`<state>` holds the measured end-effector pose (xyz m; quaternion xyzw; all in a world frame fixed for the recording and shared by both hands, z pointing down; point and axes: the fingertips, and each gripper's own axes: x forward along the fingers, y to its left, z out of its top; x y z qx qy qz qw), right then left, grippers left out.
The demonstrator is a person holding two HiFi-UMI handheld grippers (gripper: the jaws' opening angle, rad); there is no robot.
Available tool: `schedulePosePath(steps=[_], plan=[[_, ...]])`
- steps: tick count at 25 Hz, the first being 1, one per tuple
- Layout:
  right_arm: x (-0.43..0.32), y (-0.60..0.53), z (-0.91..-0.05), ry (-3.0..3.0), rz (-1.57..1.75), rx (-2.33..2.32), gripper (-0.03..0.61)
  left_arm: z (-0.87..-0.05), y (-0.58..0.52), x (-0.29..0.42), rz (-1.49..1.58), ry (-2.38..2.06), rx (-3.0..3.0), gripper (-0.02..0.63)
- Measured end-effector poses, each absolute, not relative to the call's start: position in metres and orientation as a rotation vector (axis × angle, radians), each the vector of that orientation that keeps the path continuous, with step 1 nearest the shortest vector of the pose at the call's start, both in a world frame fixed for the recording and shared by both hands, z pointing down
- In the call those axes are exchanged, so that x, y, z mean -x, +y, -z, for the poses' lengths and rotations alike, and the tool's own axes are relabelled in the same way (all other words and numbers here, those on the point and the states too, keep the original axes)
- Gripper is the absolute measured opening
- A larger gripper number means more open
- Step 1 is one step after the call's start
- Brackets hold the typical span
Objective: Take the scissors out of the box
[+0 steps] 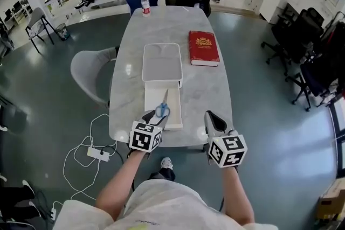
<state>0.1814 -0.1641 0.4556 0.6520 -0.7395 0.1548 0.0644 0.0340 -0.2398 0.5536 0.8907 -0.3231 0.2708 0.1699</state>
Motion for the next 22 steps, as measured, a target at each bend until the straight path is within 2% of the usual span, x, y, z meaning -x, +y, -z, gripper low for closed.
schedulePosePath(steps=[7, 22], plan=[[-0.192, -0.208, -0.46, -2.187, -0.51, -1.951, 0.005, -0.585, -0.264, -0.053, -0.955, -0.828, -2.474, 0.201], [-0.209, -0.262, -0.472, -2.226, -0.533, -1.906, 0.005, -0.615, -0.285, -0.059, -1.076, -0.791, -2.327, 0.201]])
